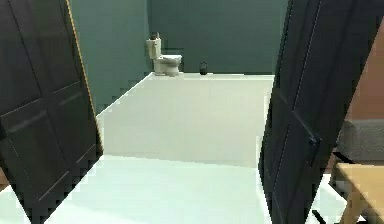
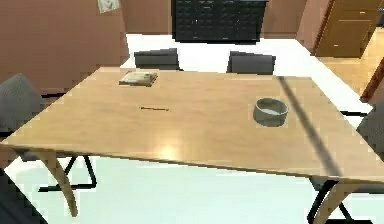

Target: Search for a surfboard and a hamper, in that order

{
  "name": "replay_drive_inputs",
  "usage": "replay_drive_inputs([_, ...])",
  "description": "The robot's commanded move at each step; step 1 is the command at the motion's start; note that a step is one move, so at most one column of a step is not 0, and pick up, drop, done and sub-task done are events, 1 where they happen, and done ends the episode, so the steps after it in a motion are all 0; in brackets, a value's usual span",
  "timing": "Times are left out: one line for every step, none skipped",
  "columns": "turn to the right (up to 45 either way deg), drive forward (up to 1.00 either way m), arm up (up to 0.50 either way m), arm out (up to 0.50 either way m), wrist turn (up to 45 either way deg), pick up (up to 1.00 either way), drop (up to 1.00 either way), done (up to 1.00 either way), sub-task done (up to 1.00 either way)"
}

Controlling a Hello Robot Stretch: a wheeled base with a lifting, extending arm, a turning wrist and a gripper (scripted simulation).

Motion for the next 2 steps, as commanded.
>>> replay_drive_inputs([0.0,0.55,0.0,0.0,0.0,0.0,0.0,0.0,0.0])
replay_drive_inputs([-6.0,0.0,0.0,0.0,0.0,0.0,0.0,0.0,0.0])
